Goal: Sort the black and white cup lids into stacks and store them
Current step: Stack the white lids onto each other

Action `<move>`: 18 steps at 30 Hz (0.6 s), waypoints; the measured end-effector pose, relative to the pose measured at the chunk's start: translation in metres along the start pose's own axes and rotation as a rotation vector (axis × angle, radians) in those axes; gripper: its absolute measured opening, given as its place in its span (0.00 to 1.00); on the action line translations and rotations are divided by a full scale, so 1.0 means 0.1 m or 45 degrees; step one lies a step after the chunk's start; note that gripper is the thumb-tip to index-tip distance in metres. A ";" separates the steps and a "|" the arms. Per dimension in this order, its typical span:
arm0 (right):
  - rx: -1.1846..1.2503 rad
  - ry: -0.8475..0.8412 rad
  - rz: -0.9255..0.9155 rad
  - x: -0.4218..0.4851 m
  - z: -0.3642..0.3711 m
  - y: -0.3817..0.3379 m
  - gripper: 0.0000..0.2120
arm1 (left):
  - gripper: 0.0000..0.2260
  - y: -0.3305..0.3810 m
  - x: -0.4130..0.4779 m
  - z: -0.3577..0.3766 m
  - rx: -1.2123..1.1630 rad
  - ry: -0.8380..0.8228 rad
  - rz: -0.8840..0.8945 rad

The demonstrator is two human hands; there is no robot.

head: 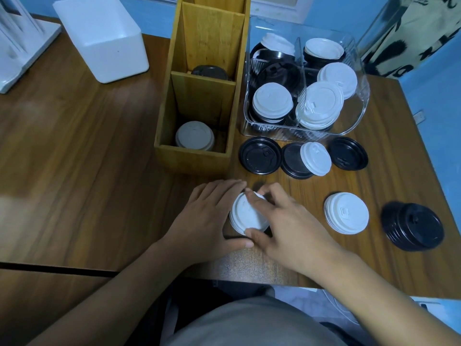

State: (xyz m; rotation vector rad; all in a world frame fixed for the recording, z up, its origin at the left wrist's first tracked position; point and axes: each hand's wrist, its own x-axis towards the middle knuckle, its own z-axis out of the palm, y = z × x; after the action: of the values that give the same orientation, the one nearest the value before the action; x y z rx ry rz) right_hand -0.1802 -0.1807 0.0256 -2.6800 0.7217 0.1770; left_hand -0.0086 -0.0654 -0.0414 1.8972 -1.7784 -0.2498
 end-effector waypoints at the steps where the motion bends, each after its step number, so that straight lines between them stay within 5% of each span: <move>1: -0.004 -0.004 -0.005 0.03 -0.01 0.02 0.37 | 0.43 0.00 0.00 0.00 -0.021 0.015 0.010; 7: 0.326 -0.018 -0.042 0.07 -0.07 0.31 0.37 | 0.39 -0.05 0.00 0.06 -0.010 0.056 -0.004; 12: 0.019 0.431 0.259 0.20 -0.42 0.92 0.26 | 0.39 -0.05 0.02 0.05 0.000 0.024 -0.041; 18: -0.030 0.257 0.520 0.40 -0.51 1.36 0.31 | 0.39 -0.01 0.03 0.04 0.028 0.017 -0.062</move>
State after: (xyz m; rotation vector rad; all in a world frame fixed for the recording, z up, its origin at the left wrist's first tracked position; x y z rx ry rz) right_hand -0.2131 -0.3276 0.0225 -2.5641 1.3342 0.0160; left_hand -0.0089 -0.0690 -0.0447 1.9553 -1.7341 -0.2352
